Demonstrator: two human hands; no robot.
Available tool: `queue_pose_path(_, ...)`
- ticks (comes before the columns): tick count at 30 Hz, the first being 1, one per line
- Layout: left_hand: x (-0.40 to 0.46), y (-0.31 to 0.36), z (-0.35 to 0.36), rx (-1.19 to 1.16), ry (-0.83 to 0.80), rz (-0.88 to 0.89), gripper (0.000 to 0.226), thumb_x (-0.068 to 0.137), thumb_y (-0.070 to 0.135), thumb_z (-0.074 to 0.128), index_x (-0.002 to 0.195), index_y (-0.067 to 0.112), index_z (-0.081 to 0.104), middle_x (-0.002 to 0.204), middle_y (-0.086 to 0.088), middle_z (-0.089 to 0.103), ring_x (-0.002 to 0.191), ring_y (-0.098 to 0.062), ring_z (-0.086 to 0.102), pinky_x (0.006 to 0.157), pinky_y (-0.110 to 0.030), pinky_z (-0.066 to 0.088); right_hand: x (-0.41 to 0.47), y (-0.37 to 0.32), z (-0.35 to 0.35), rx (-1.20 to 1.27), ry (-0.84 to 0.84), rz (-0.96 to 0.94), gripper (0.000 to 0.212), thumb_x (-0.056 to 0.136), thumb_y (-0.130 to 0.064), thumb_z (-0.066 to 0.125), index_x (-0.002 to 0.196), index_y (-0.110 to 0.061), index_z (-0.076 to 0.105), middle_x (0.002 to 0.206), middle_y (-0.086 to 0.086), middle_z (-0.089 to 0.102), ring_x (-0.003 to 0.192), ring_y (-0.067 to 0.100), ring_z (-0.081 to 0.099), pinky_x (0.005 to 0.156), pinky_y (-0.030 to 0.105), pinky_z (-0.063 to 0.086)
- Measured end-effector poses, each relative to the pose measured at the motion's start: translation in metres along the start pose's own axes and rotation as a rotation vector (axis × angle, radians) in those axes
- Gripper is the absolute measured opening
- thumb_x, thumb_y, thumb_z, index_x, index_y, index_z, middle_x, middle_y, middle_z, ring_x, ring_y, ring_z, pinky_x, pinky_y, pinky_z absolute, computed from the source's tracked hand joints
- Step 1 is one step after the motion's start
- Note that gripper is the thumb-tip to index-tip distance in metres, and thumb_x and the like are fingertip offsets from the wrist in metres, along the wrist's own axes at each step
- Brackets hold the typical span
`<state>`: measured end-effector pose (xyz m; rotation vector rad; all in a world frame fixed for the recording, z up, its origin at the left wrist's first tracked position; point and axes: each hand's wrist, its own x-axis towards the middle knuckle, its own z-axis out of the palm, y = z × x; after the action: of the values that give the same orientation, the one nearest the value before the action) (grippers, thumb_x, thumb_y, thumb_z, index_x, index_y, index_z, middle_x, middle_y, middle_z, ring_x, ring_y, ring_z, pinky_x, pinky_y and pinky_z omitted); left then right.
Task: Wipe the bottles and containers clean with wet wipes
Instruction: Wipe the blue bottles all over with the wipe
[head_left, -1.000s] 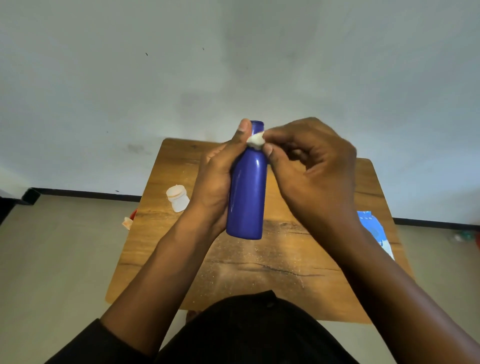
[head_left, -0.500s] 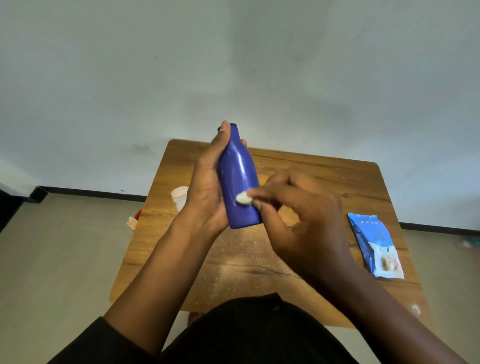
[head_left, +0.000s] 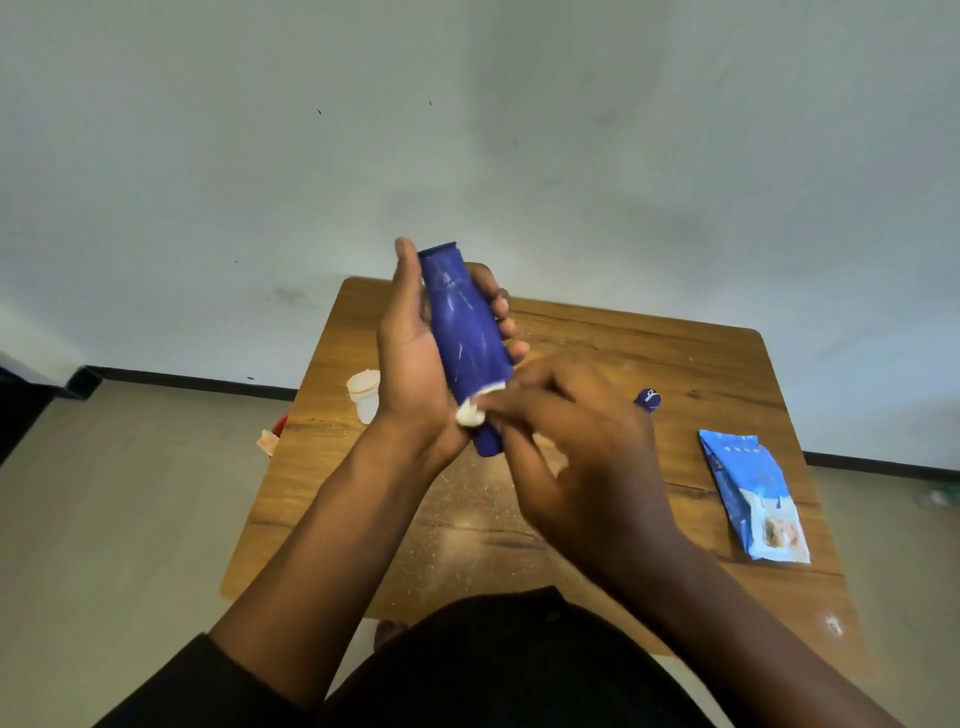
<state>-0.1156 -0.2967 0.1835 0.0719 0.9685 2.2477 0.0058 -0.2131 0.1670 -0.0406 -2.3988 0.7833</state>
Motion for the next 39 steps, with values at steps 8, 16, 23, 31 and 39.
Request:
queue_pose_path(8,-0.011,-0.010,0.008,0.006,-0.106,-0.048,0.055,0.107,0.058,0.044,0.099,0.011,0.071,0.091,-0.006,0.068,0.089,-0.020,0.067,0.083,-0.033,0.055,0.053,-0.004,-0.010,-0.017,0.243,-0.021,0.017,0.093,0.002,0.071,0.104,-0.007,0.081,0.098,0.007,0.069,0.088,0.012,0.064,0.076,0.020,0.051)
queue_pose_path(16,-0.004,0.007,-0.007,0.108,0.003,-0.039,0.068,0.105,0.064,0.041,0.121,0.005,0.070,0.087,-0.006,0.058,0.074,-0.019,0.055,0.069,-0.033,0.046,-0.020,-0.003,0.009,-0.026,-0.031,-0.056,0.028,0.088,0.003,0.076,0.112,-0.012,0.078,0.103,0.004,0.069,0.093,0.013,0.063,0.075,0.029,0.051)
queue_pose_path(23,-0.012,-0.004,0.006,0.146,-0.025,-0.184,0.053,0.105,0.057,0.049,0.098,0.011,0.074,0.083,-0.005,0.072,0.077,-0.017,0.072,0.069,-0.030,0.059,0.040,0.008,0.000,-0.015,0.174,0.024,0.019,0.093,0.001,0.072,0.108,-0.008,0.080,0.100,0.009,0.069,0.089,0.013,0.064,0.075,0.024,0.052)
queue_pose_path(31,-0.005,0.003,-0.007,0.130,-0.023,-0.155,0.065,0.104,0.063,0.047,0.122,0.006,0.072,0.090,-0.007,0.064,0.080,-0.019,0.061,0.075,-0.032,0.052,0.014,0.000,0.006,0.044,0.033,0.020,0.024,0.092,0.000,0.074,0.113,-0.011,0.078,0.106,0.004,0.069,0.096,0.010,0.063,0.085,0.016,0.051)
queue_pose_path(39,-0.001,0.006,-0.009,0.084,-0.055,-0.164,0.057,0.102,0.059,0.055,0.117,0.006,0.070,0.091,-0.008,0.060,0.081,-0.019,0.058,0.080,-0.034,0.050,0.007,0.005,0.002,0.039,0.035,0.000,0.022,0.091,0.001,0.075,0.109,-0.009,0.080,0.102,0.004,0.070,0.091,0.009,0.062,0.077,0.019,0.050)
